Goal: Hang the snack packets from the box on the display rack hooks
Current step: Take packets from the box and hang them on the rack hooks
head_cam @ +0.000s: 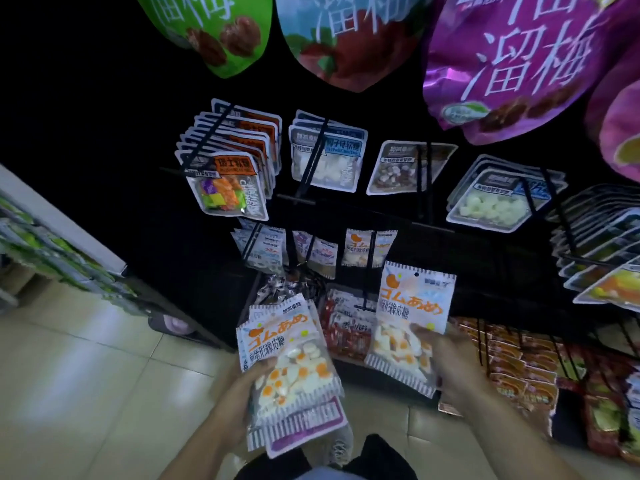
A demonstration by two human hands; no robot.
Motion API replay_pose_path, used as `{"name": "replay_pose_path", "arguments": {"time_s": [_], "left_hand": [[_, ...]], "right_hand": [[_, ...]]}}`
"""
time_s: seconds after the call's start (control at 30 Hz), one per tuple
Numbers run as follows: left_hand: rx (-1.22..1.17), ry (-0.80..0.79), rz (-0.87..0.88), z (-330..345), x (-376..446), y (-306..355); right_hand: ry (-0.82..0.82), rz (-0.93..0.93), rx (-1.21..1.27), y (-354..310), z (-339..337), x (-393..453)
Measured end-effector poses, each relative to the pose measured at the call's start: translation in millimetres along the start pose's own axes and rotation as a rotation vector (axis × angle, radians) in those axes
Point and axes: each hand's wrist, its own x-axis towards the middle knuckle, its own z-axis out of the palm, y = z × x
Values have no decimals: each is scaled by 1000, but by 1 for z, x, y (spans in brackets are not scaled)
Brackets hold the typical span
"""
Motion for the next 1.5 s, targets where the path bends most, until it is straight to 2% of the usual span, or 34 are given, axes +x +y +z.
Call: {"name": "replay_pose_path", "arguments": {"time_s": [0.07,0.13,0.3,0.47,0.63,0.87,1.1,1.3,1.5], "left_hand": [[6,14,19,8,-4,-5],[-10,30,35,17,-6,-9],[-33,101,96,34,-6,-21],[-83,130,68,41,-10,-27],[-152,124,54,41,-11,-31],[-241,118,65,43,-6,-37],[-271,137,75,32,-4,-40],[-274,94,108,30,-2,-40],[-232,21,8,23,5,-37]], "right_hand": [[42,-43,-193,2,0,4],[18,-4,-400,11,8,19],[-294,-54,-830,46,29,81],[-349,-130,-825,63,30,128],[-252,-226,-751,47,31,132],[-191,-127,-767,34,49,131],[-333,-267,-952,33,53,123],[-175,-268,-803,28,42,111],[-158,-232,-802,21,47,107]]}}
